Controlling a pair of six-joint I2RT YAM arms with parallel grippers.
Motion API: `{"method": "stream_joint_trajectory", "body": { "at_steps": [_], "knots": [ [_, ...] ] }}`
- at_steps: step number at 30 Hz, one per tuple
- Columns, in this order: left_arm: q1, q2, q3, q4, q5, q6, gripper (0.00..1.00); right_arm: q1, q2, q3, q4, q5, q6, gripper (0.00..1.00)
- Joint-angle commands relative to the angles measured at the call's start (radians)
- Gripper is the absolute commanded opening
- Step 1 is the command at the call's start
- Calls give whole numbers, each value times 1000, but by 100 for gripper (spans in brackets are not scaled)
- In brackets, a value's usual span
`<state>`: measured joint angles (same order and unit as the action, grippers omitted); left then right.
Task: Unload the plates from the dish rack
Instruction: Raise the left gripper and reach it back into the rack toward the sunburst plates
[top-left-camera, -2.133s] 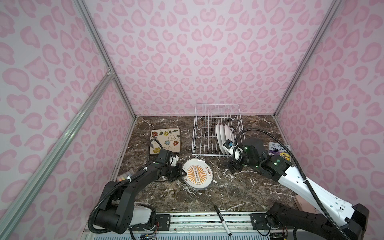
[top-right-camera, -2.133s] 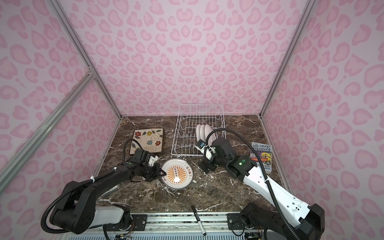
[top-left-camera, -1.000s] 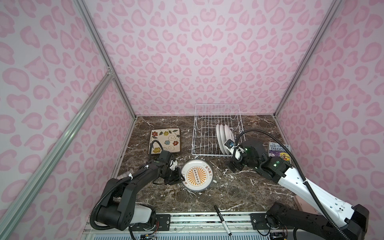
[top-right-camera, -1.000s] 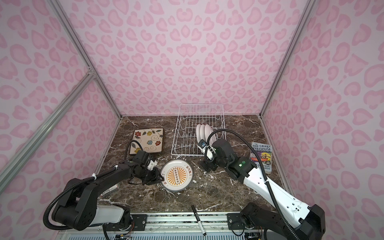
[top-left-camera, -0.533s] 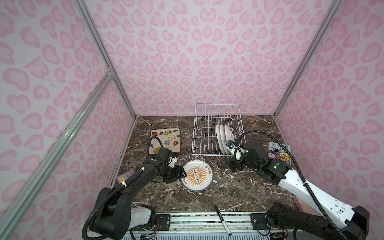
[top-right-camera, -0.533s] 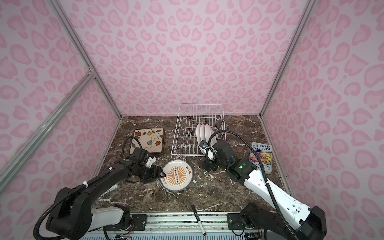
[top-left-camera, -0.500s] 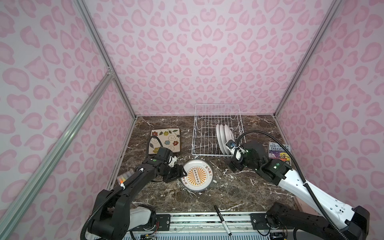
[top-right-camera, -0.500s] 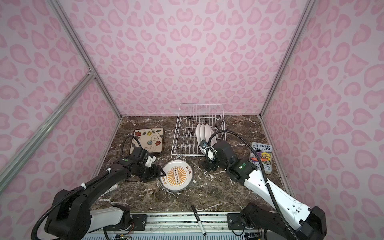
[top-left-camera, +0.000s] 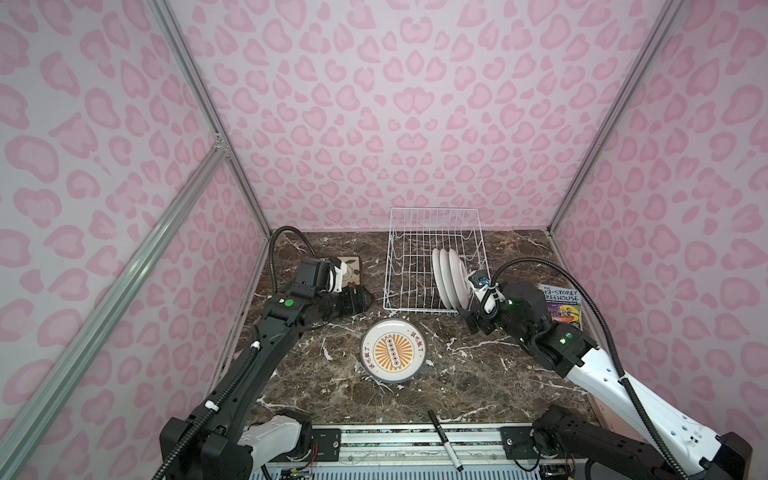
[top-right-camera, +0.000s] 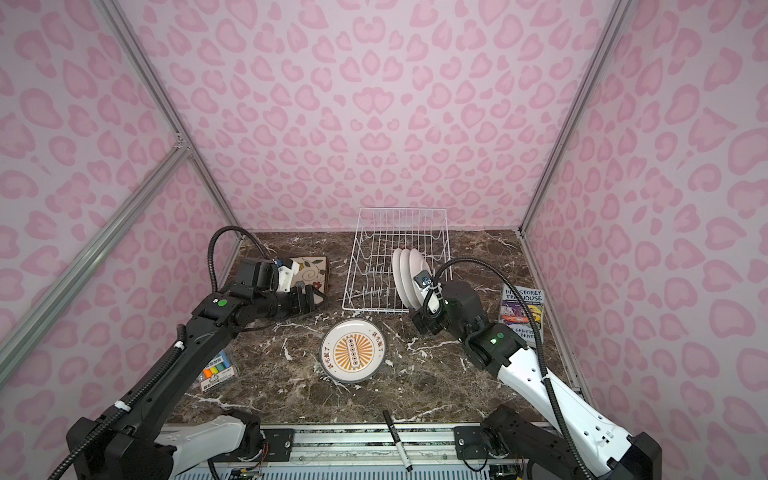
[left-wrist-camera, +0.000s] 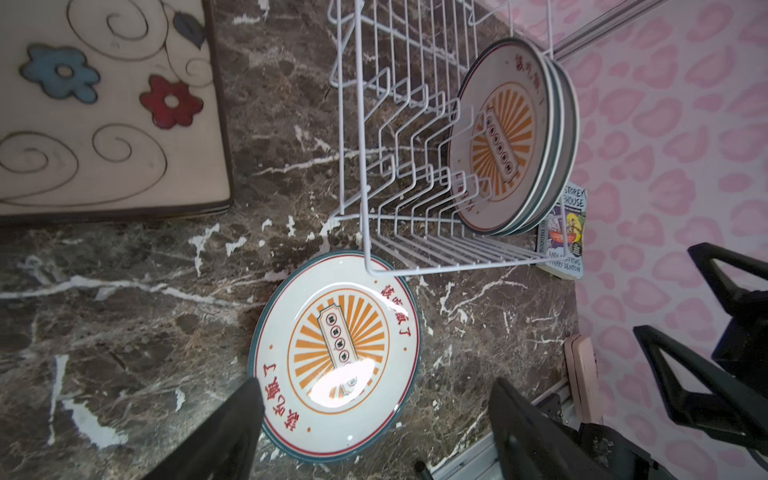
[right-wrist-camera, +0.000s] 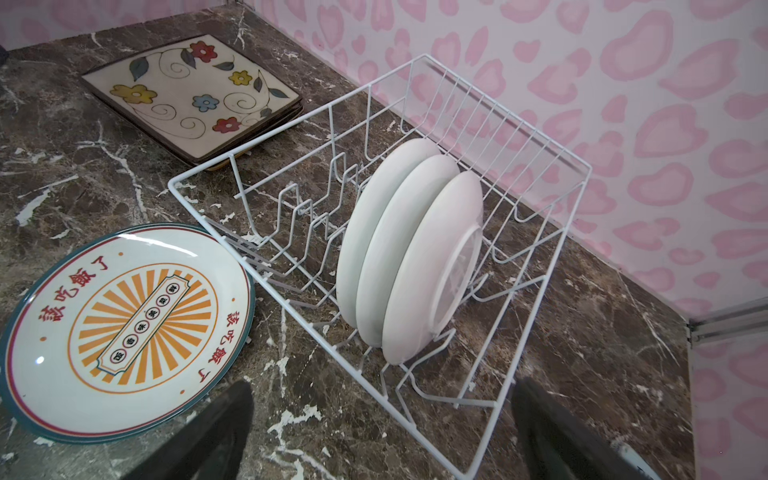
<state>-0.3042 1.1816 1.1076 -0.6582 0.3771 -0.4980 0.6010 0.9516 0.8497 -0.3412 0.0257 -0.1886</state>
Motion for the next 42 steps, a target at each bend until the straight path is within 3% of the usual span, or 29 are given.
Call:
{"method": "stream_joint_trajectory", "body": {
  "at_steps": [1, 23, 42],
  "knots": [
    [-3, 20, 64, 40, -7, -6, 86, -15, -10, -12, 56, 7, 35, 99],
    [-156, 417, 441, 190, 28, -8, 81, -82, -9, 6, 79, 47, 225, 99],
    [-245, 660, 517, 255, 57, -33, 57, -86, -48, -43, 104, 119, 321, 99]
  ]
}}
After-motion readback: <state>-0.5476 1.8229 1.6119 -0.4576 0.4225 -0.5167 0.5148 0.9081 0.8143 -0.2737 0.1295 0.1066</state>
